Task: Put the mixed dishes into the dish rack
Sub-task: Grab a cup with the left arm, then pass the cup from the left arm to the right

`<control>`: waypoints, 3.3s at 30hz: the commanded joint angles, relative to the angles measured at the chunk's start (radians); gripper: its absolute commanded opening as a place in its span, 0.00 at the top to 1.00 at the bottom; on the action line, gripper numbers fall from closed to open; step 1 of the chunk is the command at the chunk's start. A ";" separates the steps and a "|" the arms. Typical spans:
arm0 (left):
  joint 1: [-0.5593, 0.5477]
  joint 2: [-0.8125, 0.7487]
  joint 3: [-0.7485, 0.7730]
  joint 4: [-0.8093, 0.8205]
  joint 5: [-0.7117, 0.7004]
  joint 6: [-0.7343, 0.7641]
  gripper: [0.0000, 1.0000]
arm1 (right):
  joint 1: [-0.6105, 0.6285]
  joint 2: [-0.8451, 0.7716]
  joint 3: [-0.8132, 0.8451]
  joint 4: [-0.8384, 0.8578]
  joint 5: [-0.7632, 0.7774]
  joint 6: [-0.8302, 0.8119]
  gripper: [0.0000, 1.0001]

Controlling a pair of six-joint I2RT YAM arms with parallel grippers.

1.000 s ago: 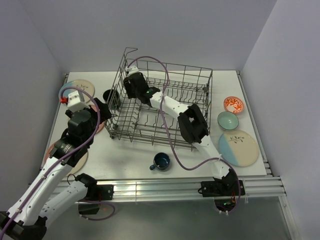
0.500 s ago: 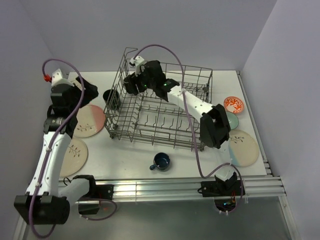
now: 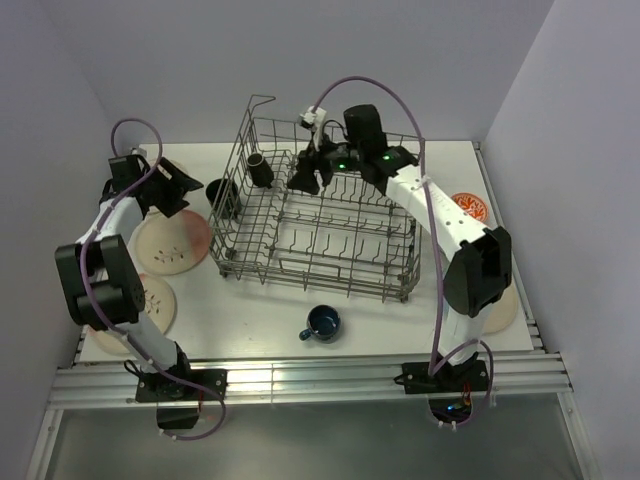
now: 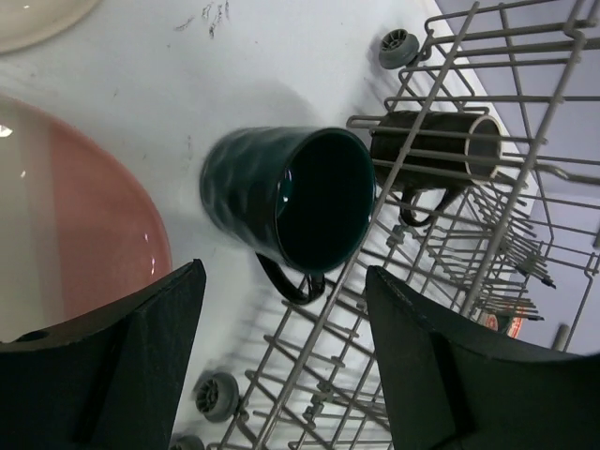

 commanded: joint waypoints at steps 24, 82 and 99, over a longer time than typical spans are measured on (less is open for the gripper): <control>-0.170 0.359 0.368 -0.270 -0.274 0.156 0.50 | -0.213 -0.211 -0.237 -0.107 -0.273 -0.026 0.36; -0.496 -0.357 -0.008 0.745 0.046 -0.542 1.00 | -0.091 -0.247 -0.301 0.831 -0.384 1.284 0.00; -0.574 -0.392 -0.196 0.885 -0.004 -0.613 1.00 | -0.064 -0.229 -0.416 1.109 -0.327 1.467 0.32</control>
